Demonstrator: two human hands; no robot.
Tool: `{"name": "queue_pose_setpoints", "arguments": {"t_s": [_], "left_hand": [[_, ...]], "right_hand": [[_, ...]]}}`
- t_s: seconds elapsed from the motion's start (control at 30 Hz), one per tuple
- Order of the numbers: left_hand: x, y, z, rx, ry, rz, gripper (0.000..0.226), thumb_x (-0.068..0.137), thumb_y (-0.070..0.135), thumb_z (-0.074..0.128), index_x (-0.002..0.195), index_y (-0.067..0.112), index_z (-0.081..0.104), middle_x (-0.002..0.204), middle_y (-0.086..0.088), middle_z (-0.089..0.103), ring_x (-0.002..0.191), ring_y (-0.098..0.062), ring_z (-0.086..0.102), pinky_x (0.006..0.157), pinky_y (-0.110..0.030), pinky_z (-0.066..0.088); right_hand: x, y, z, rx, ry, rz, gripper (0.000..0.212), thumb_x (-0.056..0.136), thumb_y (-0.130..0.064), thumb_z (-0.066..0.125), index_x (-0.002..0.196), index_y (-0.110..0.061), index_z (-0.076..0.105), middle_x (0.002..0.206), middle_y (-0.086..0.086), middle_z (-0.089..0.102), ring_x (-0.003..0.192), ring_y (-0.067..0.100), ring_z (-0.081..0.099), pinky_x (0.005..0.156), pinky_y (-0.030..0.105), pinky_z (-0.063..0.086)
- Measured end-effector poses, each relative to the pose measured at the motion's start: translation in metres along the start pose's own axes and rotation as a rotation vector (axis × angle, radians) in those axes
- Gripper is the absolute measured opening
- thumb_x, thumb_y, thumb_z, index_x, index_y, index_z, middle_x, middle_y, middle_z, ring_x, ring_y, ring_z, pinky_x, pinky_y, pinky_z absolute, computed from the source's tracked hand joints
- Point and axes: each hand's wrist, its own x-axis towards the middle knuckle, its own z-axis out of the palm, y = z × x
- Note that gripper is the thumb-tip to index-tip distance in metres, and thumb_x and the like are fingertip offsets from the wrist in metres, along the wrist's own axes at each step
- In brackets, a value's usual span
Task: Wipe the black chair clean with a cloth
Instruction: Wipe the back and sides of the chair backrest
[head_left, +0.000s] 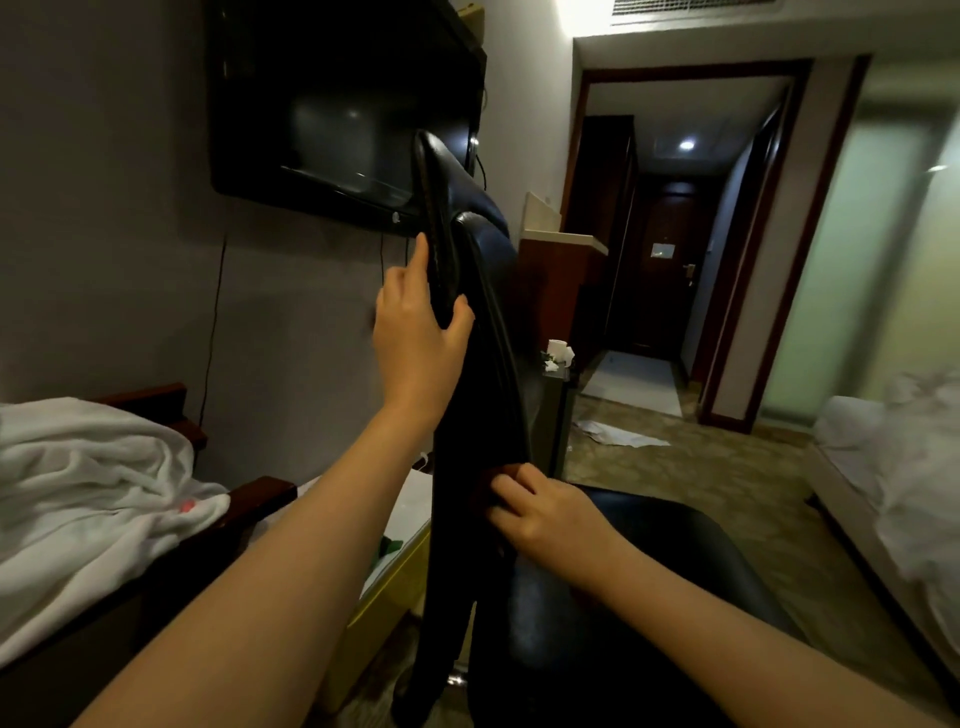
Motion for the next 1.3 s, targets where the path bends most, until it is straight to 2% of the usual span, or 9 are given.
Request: {"name": "queue_pose_setpoints", "arguments": {"t_s": [0.2,0.3,0.4,0.53,0.63,0.77,0.87,1.1,1.3], "left_hand": [[-0.03,0.038,0.005,0.005,0.081,0.166,0.061,0.083,0.026,0.06,0.137,0.005,0.039,0.104,-0.016,0.049,0.082,-0.016,0.05,0.07,-0.026,0.052],[-0.043,0.054,0.009,-0.093,0.093,0.288,0.056,0.085,0.031,0.053,0.132,0.003,0.044,0.099,-0.005,0.042,0.078,-0.008,0.047,0.064,-0.011,0.046],[-0.042,0.067,0.013,-0.273,0.06,0.378,0.039,0.089,0.025,0.048,0.123,0.007,0.051,0.098,0.002,0.04,0.071,-0.004,0.048,0.062,-0.015,0.048],[-0.023,0.088,0.019,-0.383,-0.047,0.484,0.024,0.088,0.024,0.05,0.111,0.019,0.043,0.097,0.001,0.046,0.078,-0.017,0.055,0.064,-0.03,0.052],[-0.002,0.098,0.025,-0.296,-0.023,0.487,0.041,0.085,0.041,0.054,0.119,0.025,0.038,0.108,-0.009,0.048,0.093,-0.015,0.051,0.076,-0.02,0.046],[0.017,0.111,0.03,-0.197,-0.049,0.52,0.064,0.077,0.064,0.05,0.129,0.033,0.03,0.126,-0.002,0.03,0.111,-0.017,0.037,0.087,-0.028,0.041],[0.009,0.123,0.037,-0.134,-0.055,0.617,0.058,0.082,0.045,0.049,0.134,0.032,0.026,0.123,0.003,0.027,0.108,-0.016,0.034,0.082,-0.029,0.041],[0.007,0.134,0.031,-0.295,-0.218,0.777,0.043,0.092,0.024,0.038,0.136,0.025,0.036,0.127,0.001,0.05,0.109,-0.006,0.045,0.089,-0.022,0.039],[0.047,0.089,0.026,-0.141,0.014,0.32,0.053,0.086,0.04,0.037,0.132,0.016,0.047,0.13,-0.014,0.047,0.117,-0.021,0.041,0.092,-0.028,0.03]], "right_hand": [[-0.021,-0.001,-0.037,0.185,0.318,0.356,0.021,0.077,-0.02,0.055,0.094,-0.011,0.063,0.096,0.008,0.055,0.074,0.022,0.059,0.053,0.026,0.051],[-0.024,0.006,-0.055,0.326,0.473,0.579,0.022,0.078,-0.022,0.055,0.084,-0.004,0.068,0.096,0.002,0.049,0.08,0.009,0.049,0.068,0.014,0.045],[-0.017,0.025,-0.087,0.399,0.663,0.771,0.026,0.08,-0.02,0.05,0.079,-0.001,0.067,0.094,0.0,0.043,0.077,-0.006,0.039,0.076,0.0,0.035],[0.003,0.064,-0.153,0.38,1.003,0.968,0.015,0.081,-0.003,0.052,0.083,0.0,0.066,0.085,-0.006,0.043,0.079,-0.017,0.046,0.072,-0.001,0.035],[0.02,0.072,-0.2,0.234,1.164,0.891,0.012,0.081,-0.006,0.053,0.084,-0.013,0.063,0.087,-0.011,0.042,0.077,-0.01,0.047,0.072,0.004,0.038],[0.026,0.055,-0.221,-0.054,1.091,0.667,0.012,0.085,-0.006,0.057,0.085,-0.006,0.07,0.097,-0.005,0.042,0.081,0.019,0.054,0.069,0.028,0.051],[0.017,0.042,-0.221,-0.242,1.012,0.538,0.019,0.091,-0.015,0.055,0.089,-0.005,0.071,0.099,0.003,0.046,0.08,0.029,0.056,0.067,0.033,0.051],[-0.019,0.059,-0.186,-0.578,0.785,0.622,0.022,0.092,-0.017,0.05,0.109,-0.018,0.062,0.11,0.004,0.046,0.095,0.026,0.047,0.079,0.035,0.038],[-0.067,0.091,-0.193,-0.657,0.751,0.794,0.032,0.088,-0.029,0.045,0.119,-0.022,0.049,0.132,0.011,0.036,0.128,0.036,0.029,0.106,0.059,0.018]]}}
